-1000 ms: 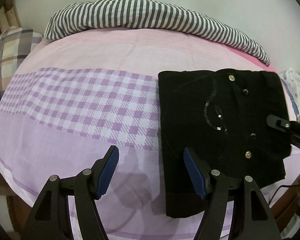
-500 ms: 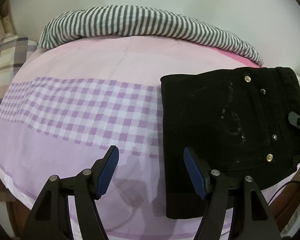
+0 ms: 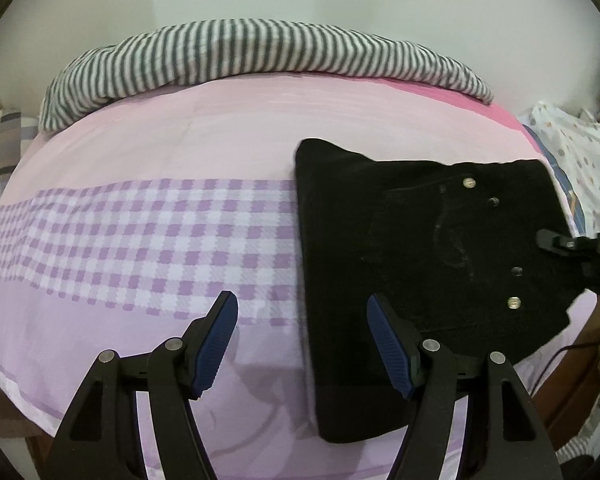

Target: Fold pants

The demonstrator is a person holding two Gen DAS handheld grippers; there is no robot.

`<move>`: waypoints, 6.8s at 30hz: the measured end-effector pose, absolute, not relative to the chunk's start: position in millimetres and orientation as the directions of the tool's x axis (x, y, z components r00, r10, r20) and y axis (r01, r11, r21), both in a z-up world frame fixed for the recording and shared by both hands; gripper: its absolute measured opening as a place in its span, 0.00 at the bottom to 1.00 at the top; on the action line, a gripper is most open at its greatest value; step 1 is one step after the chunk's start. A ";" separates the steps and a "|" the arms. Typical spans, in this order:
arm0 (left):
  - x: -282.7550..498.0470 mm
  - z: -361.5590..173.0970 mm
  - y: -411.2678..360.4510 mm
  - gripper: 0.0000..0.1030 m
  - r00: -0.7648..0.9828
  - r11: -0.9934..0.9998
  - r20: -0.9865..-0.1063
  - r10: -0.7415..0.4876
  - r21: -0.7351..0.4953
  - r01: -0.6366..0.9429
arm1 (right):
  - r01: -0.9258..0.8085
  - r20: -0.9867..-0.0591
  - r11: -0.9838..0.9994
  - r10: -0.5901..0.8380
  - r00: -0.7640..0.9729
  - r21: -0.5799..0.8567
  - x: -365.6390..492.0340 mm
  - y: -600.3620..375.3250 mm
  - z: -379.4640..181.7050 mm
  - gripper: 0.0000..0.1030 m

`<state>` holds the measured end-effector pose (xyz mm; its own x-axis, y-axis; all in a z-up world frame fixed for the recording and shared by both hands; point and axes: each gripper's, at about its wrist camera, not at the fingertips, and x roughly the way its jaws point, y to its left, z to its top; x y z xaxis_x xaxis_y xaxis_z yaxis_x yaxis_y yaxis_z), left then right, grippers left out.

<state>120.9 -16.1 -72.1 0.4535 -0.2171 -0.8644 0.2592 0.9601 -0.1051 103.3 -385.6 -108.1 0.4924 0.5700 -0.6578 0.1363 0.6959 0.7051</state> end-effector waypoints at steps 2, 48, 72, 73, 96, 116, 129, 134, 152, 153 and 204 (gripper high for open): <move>120.1 -73.9 -23.5 0.66 0.445 0.954 -0.868 -0.221 -0.098 0.283 | 0.159 -0.662 0.688 0.569 0.487 0.708 103.9 -390.9 -119.9 0.12; 96.5 -107.3 -42.9 0.74 0.343 0.915 -0.913 -0.223 -0.074 0.397 | 0.183 -0.677 0.709 0.513 0.528 0.681 23.8 -394.0 -102.5 0.12; 90.9 -110.2 -48.1 0.75 0.362 0.912 -0.913 -0.189 -0.027 0.409 | 0.123 -0.686 0.814 0.384 0.618 0.567 73.2 -399.3 -54.5 0.22; 90.9 -110.2 -48.2 0.75 0.362 0.913 -0.913 -0.190 -0.029 0.407 | 0.113 -0.691 0.822 0.385 0.611 0.558 83.7 -395.4 -54.6 0.22; 104.5 -100.4 -20.8 0.83 0.332 0.915 -0.887 -0.321 -0.200 0.350 | 0.155 -0.699 0.761 0.468 0.542 0.630 120.2 -406.7 -102.1 0.26; 167.4 -118.7 20.2 0.83 0.196 0.813 -0.789 -0.582 -0.567 0.132 | 0.140 -0.693 0.715 0.581 0.426 0.685 92.1 -432.0 -138.3 0.55; 192.3 -122.8 -15.6 0.83 0.123 0.753 -0.749 -0.651 -0.617 0.229 | 0.041 -0.618 0.653 0.691 0.375 0.756 108.4 -415.6 -156.8 0.57; 198.1 -125.0 -21.7 0.83 0.110 0.703 -0.702 -0.704 -0.667 0.246 | 0.011 -0.577 0.616 0.730 0.366 0.787 123.5 -406.8 -162.6 0.57; 198.7 -111.0 -52.6 0.41 0.175 0.861 -0.856 -0.487 -0.436 0.262 | 0.097 -0.623 0.648 0.664 0.414 0.755 118.3 -395.7 -158.6 0.33; 199.3 -108.6 -57.2 0.39 0.183 0.867 -0.862 -0.473 -0.418 0.271 | 0.097 -0.631 0.659 0.652 0.420 0.746 118.5 -392.7 -156.6 0.31; 280.6 -33.2 135.4 0.18 0.439 0.970 -0.867 -0.235 -0.184 0.156 | -0.069 -0.584 0.643 0.731 0.354 0.763 267.8 -162.6 -102.5 0.21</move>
